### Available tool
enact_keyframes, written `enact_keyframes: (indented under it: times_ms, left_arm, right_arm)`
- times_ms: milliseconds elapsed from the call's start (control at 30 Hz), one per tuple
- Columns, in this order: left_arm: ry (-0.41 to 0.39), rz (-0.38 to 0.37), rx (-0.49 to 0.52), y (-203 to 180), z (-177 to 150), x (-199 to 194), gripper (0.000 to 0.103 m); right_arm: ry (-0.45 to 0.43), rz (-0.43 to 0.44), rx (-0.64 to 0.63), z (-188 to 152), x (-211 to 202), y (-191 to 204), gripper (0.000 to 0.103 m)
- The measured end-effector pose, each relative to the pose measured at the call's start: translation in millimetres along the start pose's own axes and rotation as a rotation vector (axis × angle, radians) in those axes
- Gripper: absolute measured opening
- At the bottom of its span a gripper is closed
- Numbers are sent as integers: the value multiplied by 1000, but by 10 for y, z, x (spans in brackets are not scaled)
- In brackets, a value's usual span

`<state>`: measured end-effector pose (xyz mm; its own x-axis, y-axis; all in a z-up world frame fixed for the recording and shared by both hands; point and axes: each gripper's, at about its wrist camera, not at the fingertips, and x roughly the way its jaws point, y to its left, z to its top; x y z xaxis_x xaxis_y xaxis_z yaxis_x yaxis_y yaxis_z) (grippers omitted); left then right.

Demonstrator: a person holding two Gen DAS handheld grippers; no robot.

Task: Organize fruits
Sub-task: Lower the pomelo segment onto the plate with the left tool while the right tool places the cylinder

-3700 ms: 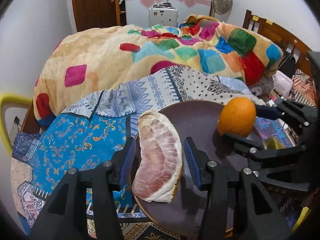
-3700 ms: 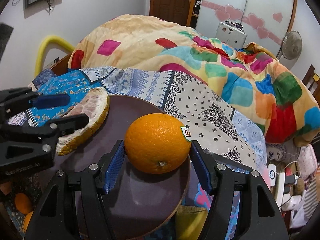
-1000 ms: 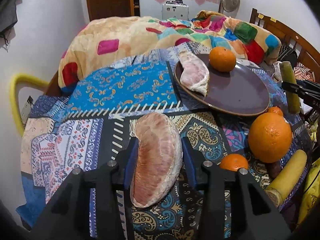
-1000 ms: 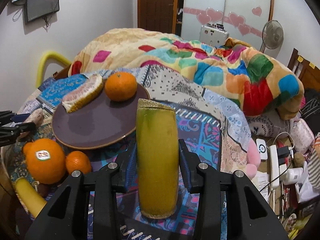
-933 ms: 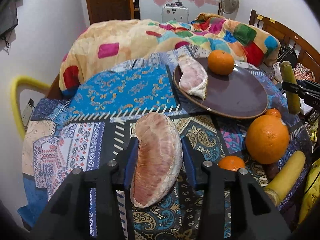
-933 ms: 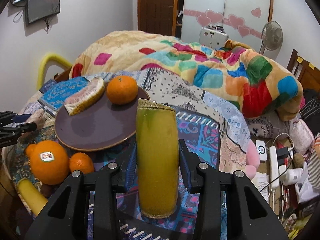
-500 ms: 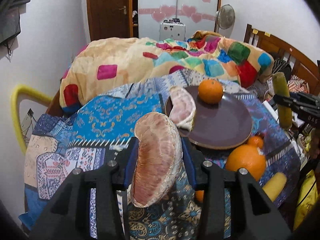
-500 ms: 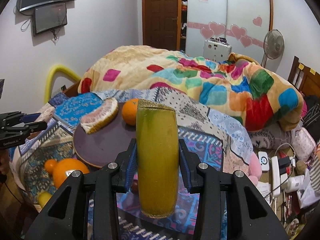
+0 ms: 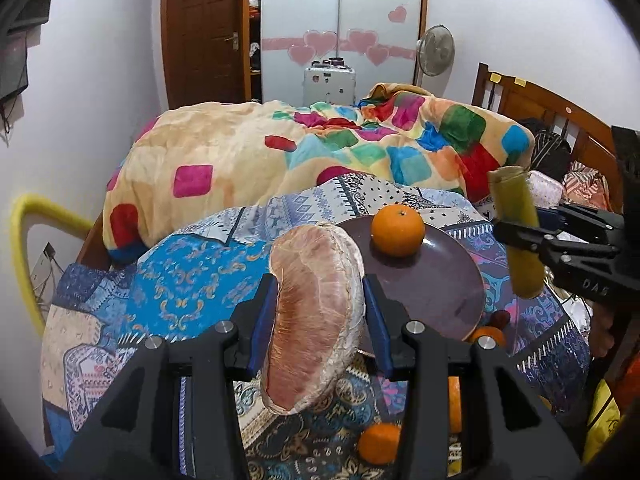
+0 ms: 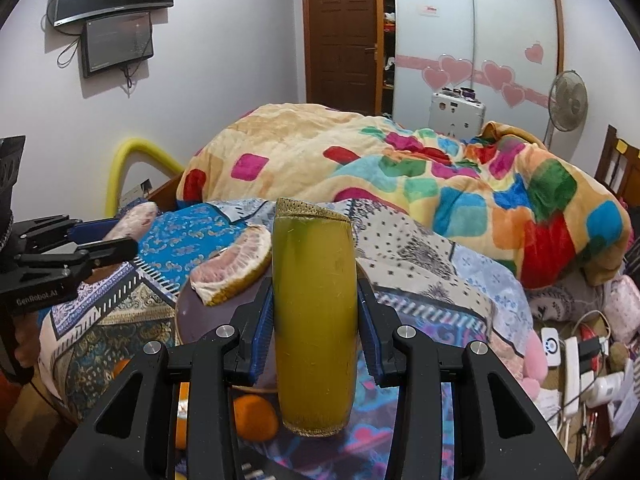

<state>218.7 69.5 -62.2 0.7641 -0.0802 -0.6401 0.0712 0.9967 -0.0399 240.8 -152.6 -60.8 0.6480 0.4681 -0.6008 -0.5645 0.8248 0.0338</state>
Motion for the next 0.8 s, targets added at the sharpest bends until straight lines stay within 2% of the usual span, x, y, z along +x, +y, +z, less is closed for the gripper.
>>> enact_keyframes:
  times_ms: [200, 800]
  left_arm:
    - [11, -11, -6, 2, 47, 170, 43]
    - [42, -22, -23, 69, 155, 535, 43]
  right_arm:
    - [21, 22, -11, 50, 216, 89, 36]
    - [155, 77, -9, 154, 919, 221, 36]
